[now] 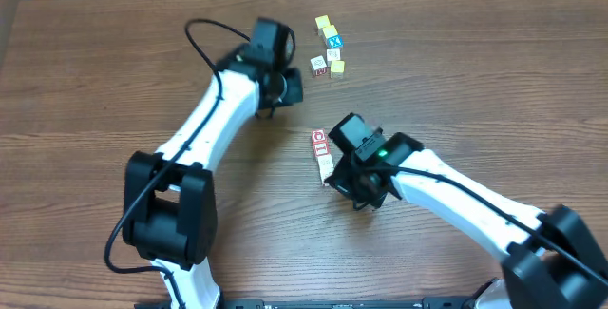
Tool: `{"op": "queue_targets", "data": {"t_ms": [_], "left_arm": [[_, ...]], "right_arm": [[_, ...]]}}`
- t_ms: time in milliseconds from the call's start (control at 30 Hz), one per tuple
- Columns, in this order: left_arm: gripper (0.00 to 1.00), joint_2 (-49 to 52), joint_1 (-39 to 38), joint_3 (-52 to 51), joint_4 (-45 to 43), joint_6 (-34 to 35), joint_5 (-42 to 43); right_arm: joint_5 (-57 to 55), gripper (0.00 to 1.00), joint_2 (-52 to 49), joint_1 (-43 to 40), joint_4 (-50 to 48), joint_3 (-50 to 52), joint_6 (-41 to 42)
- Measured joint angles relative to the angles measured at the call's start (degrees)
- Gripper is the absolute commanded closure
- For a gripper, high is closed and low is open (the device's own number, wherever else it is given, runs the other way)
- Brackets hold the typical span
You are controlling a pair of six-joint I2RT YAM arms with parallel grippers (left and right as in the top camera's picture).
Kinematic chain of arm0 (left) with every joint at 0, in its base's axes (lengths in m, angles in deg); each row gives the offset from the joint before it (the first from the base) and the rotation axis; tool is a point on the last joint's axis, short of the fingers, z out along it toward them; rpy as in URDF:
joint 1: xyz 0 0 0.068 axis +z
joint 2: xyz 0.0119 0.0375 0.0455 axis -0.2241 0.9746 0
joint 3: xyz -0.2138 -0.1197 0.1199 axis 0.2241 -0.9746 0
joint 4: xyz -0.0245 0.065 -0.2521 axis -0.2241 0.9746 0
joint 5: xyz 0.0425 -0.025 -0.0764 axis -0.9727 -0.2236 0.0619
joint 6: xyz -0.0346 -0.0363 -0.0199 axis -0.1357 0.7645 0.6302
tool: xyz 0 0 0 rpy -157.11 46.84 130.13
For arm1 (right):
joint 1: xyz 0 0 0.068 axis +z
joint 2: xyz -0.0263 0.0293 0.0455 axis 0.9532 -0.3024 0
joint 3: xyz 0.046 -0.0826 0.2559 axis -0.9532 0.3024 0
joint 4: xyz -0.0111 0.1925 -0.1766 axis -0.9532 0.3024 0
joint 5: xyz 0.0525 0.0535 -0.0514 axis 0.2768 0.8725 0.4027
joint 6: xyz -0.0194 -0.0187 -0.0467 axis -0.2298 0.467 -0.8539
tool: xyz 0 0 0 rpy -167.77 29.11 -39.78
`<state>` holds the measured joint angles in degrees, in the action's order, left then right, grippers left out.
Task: Flip 5 blocks
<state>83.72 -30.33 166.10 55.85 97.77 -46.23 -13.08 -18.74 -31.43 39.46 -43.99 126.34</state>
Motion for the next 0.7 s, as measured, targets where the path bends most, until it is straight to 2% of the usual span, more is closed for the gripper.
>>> {"op": "queue_targets", "data": {"t_ms": [133, 233, 333, 467, 700], "left_arm": [[0.96, 0.0, 2.21, 8.96, 15.13, 1.05, 0.11], [0.96, -0.09, 3.17, 12.33, 22.75, 1.33, 0.11], [0.96, -0.09, 3.13, 12.33, 27.85, 1.73, 0.13], [0.96, -0.13, 1.95, 8.66, 27.91, 1.9, 0.5], [0.96, -0.11, -2.45, -3.82, 17.59, 2.56, 3.63]], "right_arm": [[-0.83, 0.96, 2.58, -1.7, 2.8, -3.08, -11.45], [-1.01, 0.96, 2.86, -3.48, 2.86, -4.48, -17.64], [-1.42, 0.96, 2.86, -5.6, 3.06, -4.5, -20.5], [-2.47, 0.96, 2.86, -8.79, 0.83, -4.5, -23.47], [-4.04, 0.96, 2.82, -9.44, -4.87, -4.5, -27.08]]}}
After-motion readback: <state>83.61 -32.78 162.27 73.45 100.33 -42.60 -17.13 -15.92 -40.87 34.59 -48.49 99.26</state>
